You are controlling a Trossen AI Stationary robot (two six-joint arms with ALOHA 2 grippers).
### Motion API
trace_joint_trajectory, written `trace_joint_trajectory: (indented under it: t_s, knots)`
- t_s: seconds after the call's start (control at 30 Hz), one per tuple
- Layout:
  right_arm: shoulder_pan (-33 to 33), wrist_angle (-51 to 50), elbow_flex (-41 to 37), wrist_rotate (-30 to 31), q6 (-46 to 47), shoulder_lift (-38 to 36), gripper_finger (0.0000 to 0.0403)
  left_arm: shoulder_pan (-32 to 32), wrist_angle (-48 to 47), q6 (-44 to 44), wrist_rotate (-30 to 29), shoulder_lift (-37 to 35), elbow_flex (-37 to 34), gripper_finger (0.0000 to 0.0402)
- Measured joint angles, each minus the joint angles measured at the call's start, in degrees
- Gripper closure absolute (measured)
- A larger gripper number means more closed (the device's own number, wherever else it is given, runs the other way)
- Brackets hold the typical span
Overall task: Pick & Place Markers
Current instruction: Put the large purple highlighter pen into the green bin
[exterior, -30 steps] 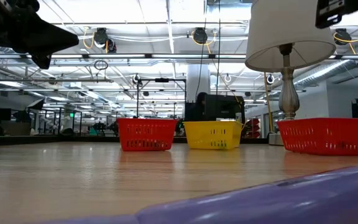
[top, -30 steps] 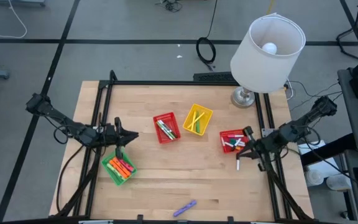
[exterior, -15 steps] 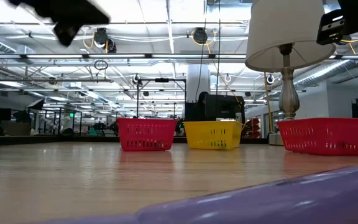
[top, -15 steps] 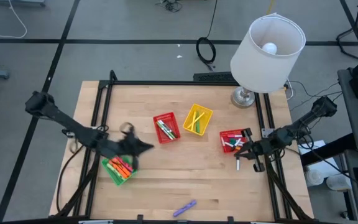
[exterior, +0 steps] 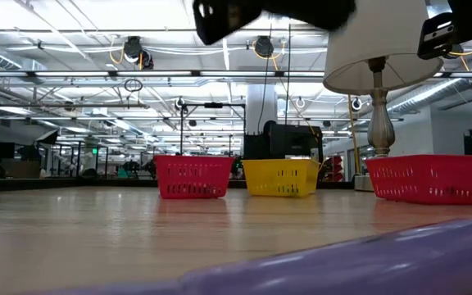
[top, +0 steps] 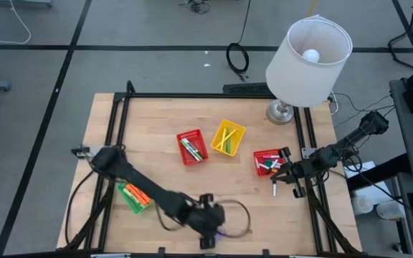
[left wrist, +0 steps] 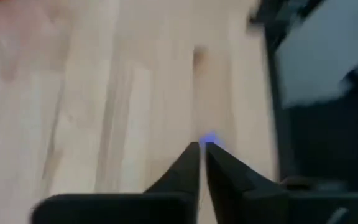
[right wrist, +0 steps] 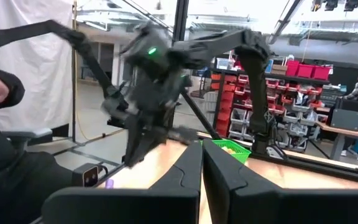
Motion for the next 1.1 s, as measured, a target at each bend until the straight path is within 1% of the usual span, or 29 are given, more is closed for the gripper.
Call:
trace_joint_trajectory:
  t_s: [0.07, 0.13, 0.27, 0.37, 0.43, 0.53, 0.6, 0.67, 0.83, 0.97, 1.1]
  knots:
    - [0.00, -0.07, 0.00, 0.00, 0.04, 0.00, 0.0401, -0.47, -7.76, 1.64, 0.04, 5.63, 7.64, 0.0346]
    - [0.00, -0.21, 0.00, 0.00, -0.09, 0.00, 0.0401, -0.79, -12.35, 0.59, 1.06, 10.38, 13.91, 0.0315]
    - [0.00, -0.15, 0.00, -0.01, -1.08, 0.00, 0.0402, -0.26, -16.34, -3.12, 8.07, 16.46, 23.14, 0.0238]
    - [0.00, -0.03, 0.00, 0.00, -1.24, 0.00, 0.0401, 0.46, -16.67, -5.57, 11.66, 18.58, 25.75, 0.0178]
    - [0.00, -0.03, 0.00, 0.13, -1.35, 0.00, 0.0402, 0.63, -17.06, -7.15, 12.57, 19.47, 25.83, 0.0145]
    - [0.01, -0.05, 0.00, 0.15, -0.96, 0.02, 0.0402, 0.58, -21.64, -7.69, 12.73, 20.82, 25.81, 0.0120]
    - [0.01, -0.01, 0.00, 0.15, -0.25, 0.01, 0.0401, 0.78, -24.79, -9.56, 13.11, 21.70, 25.77, 0.0117]
    - [0.02, 0.05, 0.00, 0.17, 0.16, 0.04, 0.0401, 1.20, -25.53, -10.37, 14.03, 22.17, 25.84, 0.0120]
    - [0.01, 0.48, 0.00, 0.17, 0.69, 0.15, 0.0402, 1.91, -25.24, -8.33, 14.38, 22.04, 24.28, 0.0147]
    - [0.02, 0.80, -0.63, 0.18, 1.99, 0.22, 0.0402, 2.62, -29.31, -5.93, 14.01, 22.02, 24.08, 0.0182]
    - [0.02, 0.85, -0.98, 0.20, 2.89, 0.17, 0.0403, 3.28, -31.13, -3.04, 13.64, 22.00, 23.17, 0.0231]
